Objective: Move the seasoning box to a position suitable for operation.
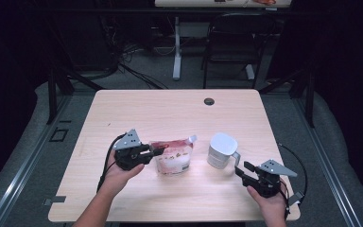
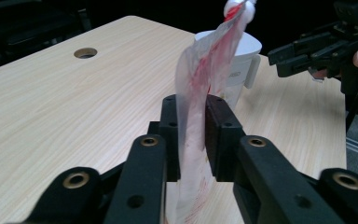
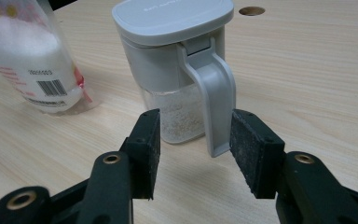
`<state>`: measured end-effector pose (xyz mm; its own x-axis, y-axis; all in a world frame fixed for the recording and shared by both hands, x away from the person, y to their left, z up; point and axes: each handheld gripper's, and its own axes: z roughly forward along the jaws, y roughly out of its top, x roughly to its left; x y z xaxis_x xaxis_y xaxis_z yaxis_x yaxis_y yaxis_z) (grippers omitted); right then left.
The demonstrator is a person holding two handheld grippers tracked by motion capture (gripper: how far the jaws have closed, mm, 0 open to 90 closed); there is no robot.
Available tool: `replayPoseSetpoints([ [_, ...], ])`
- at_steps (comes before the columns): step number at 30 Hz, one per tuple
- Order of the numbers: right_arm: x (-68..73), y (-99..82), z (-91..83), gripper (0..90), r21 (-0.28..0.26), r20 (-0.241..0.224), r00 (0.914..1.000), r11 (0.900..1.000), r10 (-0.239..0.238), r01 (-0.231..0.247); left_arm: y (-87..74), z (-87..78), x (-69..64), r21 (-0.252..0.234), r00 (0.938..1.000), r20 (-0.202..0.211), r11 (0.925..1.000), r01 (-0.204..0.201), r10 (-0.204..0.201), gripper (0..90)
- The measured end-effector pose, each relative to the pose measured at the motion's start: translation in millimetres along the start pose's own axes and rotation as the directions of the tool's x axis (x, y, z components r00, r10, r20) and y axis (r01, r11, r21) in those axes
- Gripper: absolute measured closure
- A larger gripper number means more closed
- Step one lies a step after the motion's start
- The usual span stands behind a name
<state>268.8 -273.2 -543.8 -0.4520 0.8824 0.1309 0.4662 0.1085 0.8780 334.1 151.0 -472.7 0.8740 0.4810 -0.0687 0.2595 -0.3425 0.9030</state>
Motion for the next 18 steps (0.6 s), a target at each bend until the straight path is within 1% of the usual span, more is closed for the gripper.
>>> replayPoseSetpoints([
  [2, 0.2, 0.4, 0.9, 53.0, -0.003, -0.002, 1.0000, 1.0000, -0.002, 0.002, 0.3, -0.9, -2.5, 0.008, 0.9999, 0.005, 0.9998, -0.016, 0.016, 84.3],
  [5, 0.2, 1.1, 1.9, 52.8, -0.004, 0.004, 1.0000, 1.0000, -0.008, 0.008, -0.1, -2.9, -4.6, 0.005, 0.9996, -0.009, 0.9996, -0.029, 0.029, 86.5],
  [8, 0.4, 1.5, 3.9, 52.5, -0.006, 0.013, 0.9998, 0.9998, -0.017, 0.017, -0.3, -5.7, -5.1, 0.005, 0.9993, -0.021, 0.9995, -0.030, 0.030, 88.9],
  [9, 0.4, 1.7, 4.8, 52.4, -0.004, 0.018, 0.9996, 0.9998, -0.021, 0.021, -0.4, -7.6, -5.0, 0.008, 0.9992, -0.023, 0.9995, -0.032, 0.032, 88.9],
  [10, 0.3, 2.4, 7.1, 52.2, -0.003, 0.024, 0.9993, 0.9996, -0.027, 0.027, -0.9, -11.1, -4.5, 0.015, 0.9988, -0.034, 0.9993, -0.035, 0.036, 90.0],
  [11, 0.3, 2.6, 8.4, 52.2, -0.006, 0.024, 0.9993, 0.9996, -0.027, 0.028, -1.9, -12.9, -4.3, 0.012, 0.9990, -0.035, 0.9996, -0.026, 0.027, 90.0],
  [12, 0.3, 2.6, 8.4, 52.2, -0.006, 0.024, 0.9993, 0.9996, -0.027, 0.028, -1.9, -12.9, -4.3, 0.012, 0.9990, -0.035, 0.9996, -0.026, 0.027, 90.0],
  [13, 0.1, 3.9, 12.4, 52.0, -0.004, 0.031, 0.9988, 0.9993, -0.037, 0.038, -4.1, -17.8, -2.9, 0.012, 0.9987, -0.046, 0.9997, -0.023, 0.023, 90.0],
  [14, 0.1, 4.6, 14.6, 52.0, 0.001, 0.040, 0.9979, 0.9988, -0.050, 0.050, -4.9, -19.5, -2.2, 0.010, 0.9985, -0.050, 0.9997, -0.022, 0.023, 90.0],
  [16, 0.4, 5.3, 19.1, 52.0, 0.002, 0.055, 0.9965, 0.9980, -0.062, 0.062, -5.9, -22.0, -1.5, 0.010, 0.9983, -0.056, 0.9998, -0.019, 0.019, 90.0],
  [17, 0.4, 5.3, 19.1, 52.0, 0.002, 0.055, 0.9965, 0.9980, -0.062, 0.062, -7.2, -25.3, -0.4, 0.010, 0.9981, -0.060, 0.9998, -0.015, 0.015, 90.0],
  [18, 0.3, 6.0, 24.7, 52.0, 0.019, 0.079, 0.9940, 0.9970, -0.076, 0.074, -9.1, -29.8, 1.2, 0.013, 0.9977, -0.067, 0.9998, -0.013, 0.014, 90.0],
])
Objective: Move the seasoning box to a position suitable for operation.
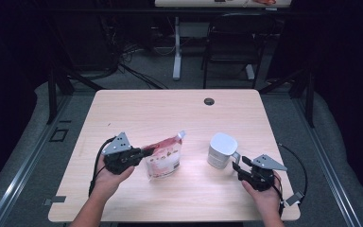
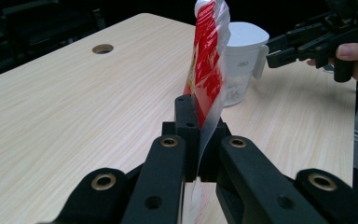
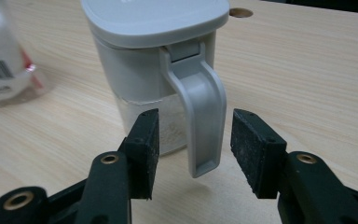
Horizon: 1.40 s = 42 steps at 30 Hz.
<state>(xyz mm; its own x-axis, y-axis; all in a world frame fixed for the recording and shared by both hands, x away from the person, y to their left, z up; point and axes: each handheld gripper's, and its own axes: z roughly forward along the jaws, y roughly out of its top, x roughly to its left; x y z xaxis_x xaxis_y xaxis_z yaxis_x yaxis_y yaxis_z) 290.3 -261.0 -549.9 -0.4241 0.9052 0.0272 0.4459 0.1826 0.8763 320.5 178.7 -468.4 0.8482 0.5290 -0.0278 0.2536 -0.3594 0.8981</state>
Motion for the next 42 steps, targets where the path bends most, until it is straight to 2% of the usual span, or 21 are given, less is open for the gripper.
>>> replayPoseSetpoints([
  [3, 1.2, 0.4, 7.1, 50.9, 0.016, 0.008, 1.0000, 0.9999, 0.002, -0.002, -3.7, -6.5, 2.7, -0.005, 0.9997, -0.022, 1.0000, 0.008, -0.008, 90.0],
  [6, 4.0, 2.1, 12.8, 50.9, 0.025, 0.041, 0.9987, 0.9993, -0.030, 0.029, -6.8, -12.5, 5.2, -0.007, 0.9993, -0.034, 0.9999, 0.012, -0.012, 90.0],
  [10, 4.9, 3.7, 16.4, 51.7, 0.026, 0.044, 0.9985, 0.9991, -0.034, 0.033, -10.7, -18.6, 8.0, -0.010, 0.9986, -0.049, 0.9997, 0.022, -0.023, 90.0],
  [14, 5.8, 6.2, 22.1, 59.0, 0.030, 0.062, 0.9973, 0.9989, -0.038, 0.036, -16.1, -25.2, 10.2, -0.024, 0.9969, -0.072, 0.9992, 0.031, -0.032, 90.0],
  [16, 5.0, 6.9, 22.4, 61.4, 0.036, 0.061, 0.9976, 0.9989, -0.032, 0.030, -17.3, -26.3, 11.0, -0.026, 0.9967, -0.074, 0.9991, 0.033, -0.034, 89.8],
  [18, 2.8, 7.0, 25.1, 67.8, 0.038, 0.059, 0.9981, 0.9992, -0.017, 0.015, -19.4, -28.3, 11.7, -0.028, 0.9965, -0.071, 0.9988, 0.041, -0.042, 89.7],
  [25, 1.0, 7.7, 25.4, 68.8, 0.045, 0.055, 0.9979, 0.9985, -0.034, 0.032, -20.3, -28.6, 9.9, -0.033, 0.9969, -0.066, 0.9987, 0.039, -0.041, 88.6],
  [28, 1.3, 8.0, 24.7, 69.0, 0.052, 0.044, 0.9977, 0.9975, -0.050, 0.048, -20.1, -30.0, 9.6, -0.036, 0.9972, -0.063, 0.9986, 0.038, -0.040, 85.2],
  [31, 1.8, 7.9, 24.2, 69.0, 0.054, 0.040, 0.9977, 0.9972, -0.055, 0.053, -19.7, -30.4, 9.8, -0.066, 0.9967, -0.068, 0.9971, 0.039, -0.043, 81.7],
  [32, 2.5, 7.7, 23.5, 69.0, 0.054, 0.026, 0.9977, 0.9966, -0.063, 0.062, -19.1, -31.1, 10.1, -0.075, 0.9968, -0.062, 0.9961, 0.045, -0.050, 76.9],
  [34, 3.3, 7.5, 23.1, 69.0, 0.055, 0.019, 0.9976, 0.9964, -0.066, 0.065, -17.8, -32.1, 10.6, -0.099, 0.9958, -0.072, 0.9939, 0.049, -0.056, 74.0],
  [35, 4.9, 7.3, 22.3, 69.0, 0.057, 0.003, 0.9969, 0.9953, -0.079, 0.079, -16.6, -33.2, 10.6, -0.094, 0.9949, -0.082, 0.9943, 0.050, -0.058, 68.9],
  [38, 8.1, 6.9, 21.6, 69.0, 0.057, -0.023, 0.9955, 0.9940, -0.092, 0.093, -15.8, -34.2, 11.3, -0.096, 0.9947, -0.074, 0.9933, 0.064, -0.071, 66.1],
  [42, 13.3, 6.4, 20.4, 69.1, 0.057, -0.064, 0.9913, 0.9913, -0.115, 0.119, -15.3, -34.8, 12.3, -0.084, 0.9927, -0.093, 0.9941, 0.069, -0.077, 62.3],
])
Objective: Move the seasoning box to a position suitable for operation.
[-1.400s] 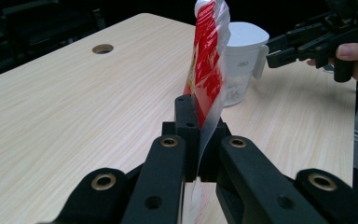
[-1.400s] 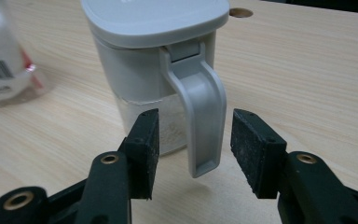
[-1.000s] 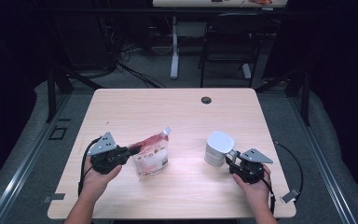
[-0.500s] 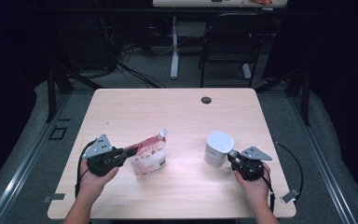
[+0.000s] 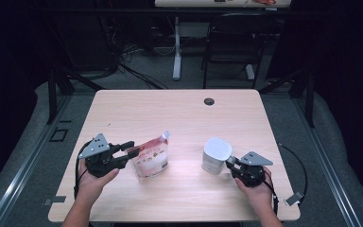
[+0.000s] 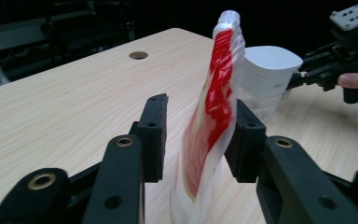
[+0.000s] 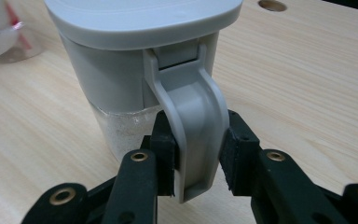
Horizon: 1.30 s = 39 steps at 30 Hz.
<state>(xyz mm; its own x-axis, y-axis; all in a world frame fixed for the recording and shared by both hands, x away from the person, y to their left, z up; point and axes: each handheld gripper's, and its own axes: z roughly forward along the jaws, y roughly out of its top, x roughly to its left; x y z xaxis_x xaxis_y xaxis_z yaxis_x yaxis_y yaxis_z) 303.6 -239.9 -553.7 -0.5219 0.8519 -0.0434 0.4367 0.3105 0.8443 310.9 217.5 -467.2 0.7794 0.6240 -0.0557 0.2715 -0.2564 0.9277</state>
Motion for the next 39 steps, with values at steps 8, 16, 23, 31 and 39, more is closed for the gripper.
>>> replayPoseSetpoints([
  [8, 13.4, 1.6, -2.7, 69.1, 0.013, -0.101, 0.9918, 0.9968, -0.078, 0.079, 1.2, 0.1, -0.5, 0.028, 0.9999, -0.013, 0.9996, 0.004, -0.003, 58.8],
  [16, 25.3, 2.7, -2.9, 69.1, 0.004, -0.179, 0.9751, 0.9909, -0.132, 0.134, 3.0, -0.1, -1.2, 0.037, 0.9997, -0.024, 0.9993, 0.002, -0.001, 57.8],
  [23, 24.6, 1.7, -0.6, 68.8, -0.009, -0.145, 0.9814, 0.9920, -0.126, 0.126, 4.0, -0.7, -1.6, 0.041, 0.9995, -0.032, 0.9992, 0.001, 0.000, 57.6],
  [31, 18.3, 2.4, -6.7, 62.1, -0.026, -0.138, 0.9881, 0.9976, -0.067, 0.064, 7.2, -3.7, -3.4, 0.044, 0.9991, -0.042, 0.9990, -0.002, 0.004, 57.6],
  [39, 16.4, 6.0, -22.9, 57.7, -0.034, -0.152, 0.9848, 0.9963, -0.083, 0.079, 11.0, -8.3, -4.4, 0.040, 0.9987, -0.043, 0.9988, 0.028, -0.026, 57.4],
])
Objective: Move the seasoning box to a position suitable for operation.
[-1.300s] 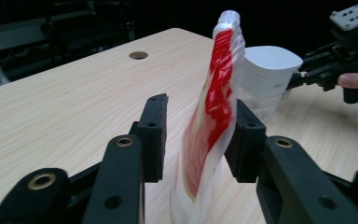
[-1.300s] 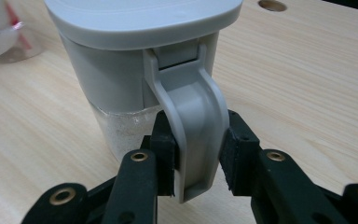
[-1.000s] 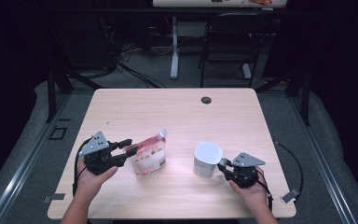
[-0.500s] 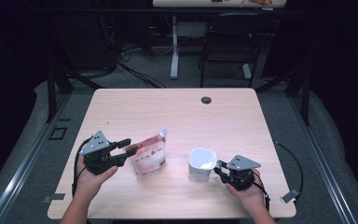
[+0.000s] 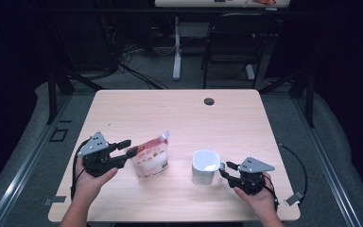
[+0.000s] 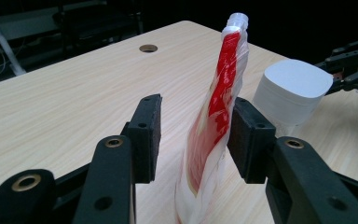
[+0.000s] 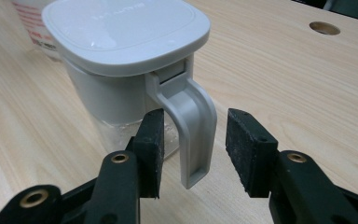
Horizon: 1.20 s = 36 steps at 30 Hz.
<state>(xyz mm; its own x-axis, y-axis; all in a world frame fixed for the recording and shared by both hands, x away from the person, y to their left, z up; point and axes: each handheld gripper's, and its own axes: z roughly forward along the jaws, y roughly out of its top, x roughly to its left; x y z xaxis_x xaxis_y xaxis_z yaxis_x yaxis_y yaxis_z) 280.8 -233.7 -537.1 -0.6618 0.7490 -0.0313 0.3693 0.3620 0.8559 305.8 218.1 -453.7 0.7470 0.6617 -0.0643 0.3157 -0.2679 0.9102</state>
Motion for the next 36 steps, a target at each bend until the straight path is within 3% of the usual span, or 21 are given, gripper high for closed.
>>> replayPoseSetpoints([
  [4, -1.6, 4.4, -9.0, 60.9, -0.040, -0.013, 0.9992, 0.9984, 0.039, -0.039, 3.0, -4.2, 0.2, 0.005, 0.9994, 0.005, 0.9994, 0.034, -0.034, 58.2],
  [9, -6.1, 4.3, -12.5, 66.9, -0.058, -0.018, 0.9964, 0.9948, 0.083, -0.084, 4.9, -5.7, -1.1, 0.011, 0.9989, 0.003, 0.9988, 0.047, -0.047, 58.4],
  [12, -7.9, 5.4, -14.9, 70.4, -0.076, -0.031, 0.9938, 0.9911, 0.107, -0.109, 6.1, -6.4, -2.5, 0.012, 0.9992, 0.000, 0.9991, 0.041, -0.041, 58.5],
  [20, -9.2, 8.8, -22.1, 78.1, -0.125, 0.005, 0.9915, 0.9838, 0.130, -0.128, 12.0, -10.3, -10.9, 0.011, 0.9995, -0.009, 0.9994, 0.031, -0.031, 59.0],
  [21, -9.4, 10.9, -23.3, 82.3, -0.144, 0.012, 0.9903, 0.9803, 0.139, -0.135, 12.8, -11.2, -12.2, 0.014, 0.9995, -0.010, 0.9995, 0.029, -0.028, 59.3],
  [25, -7.5, 15.2, -23.9, 89.2, -0.151, 0.023, 0.9909, 0.9802, 0.132, -0.127, 15.3, -15.9, -15.2, 0.005, 0.9995, -0.017, 0.9997, 0.025, -0.025, 59.5],
  [36, 4.0, 27.0, -17.2, 90.0, -0.138, -0.016, 0.9966, 0.9870, 0.080, -0.082, 18.9, -18.3, -23.4, 0.007, 0.9998, -0.022, 1.0000, 0.005, -0.005, 59.9],
])
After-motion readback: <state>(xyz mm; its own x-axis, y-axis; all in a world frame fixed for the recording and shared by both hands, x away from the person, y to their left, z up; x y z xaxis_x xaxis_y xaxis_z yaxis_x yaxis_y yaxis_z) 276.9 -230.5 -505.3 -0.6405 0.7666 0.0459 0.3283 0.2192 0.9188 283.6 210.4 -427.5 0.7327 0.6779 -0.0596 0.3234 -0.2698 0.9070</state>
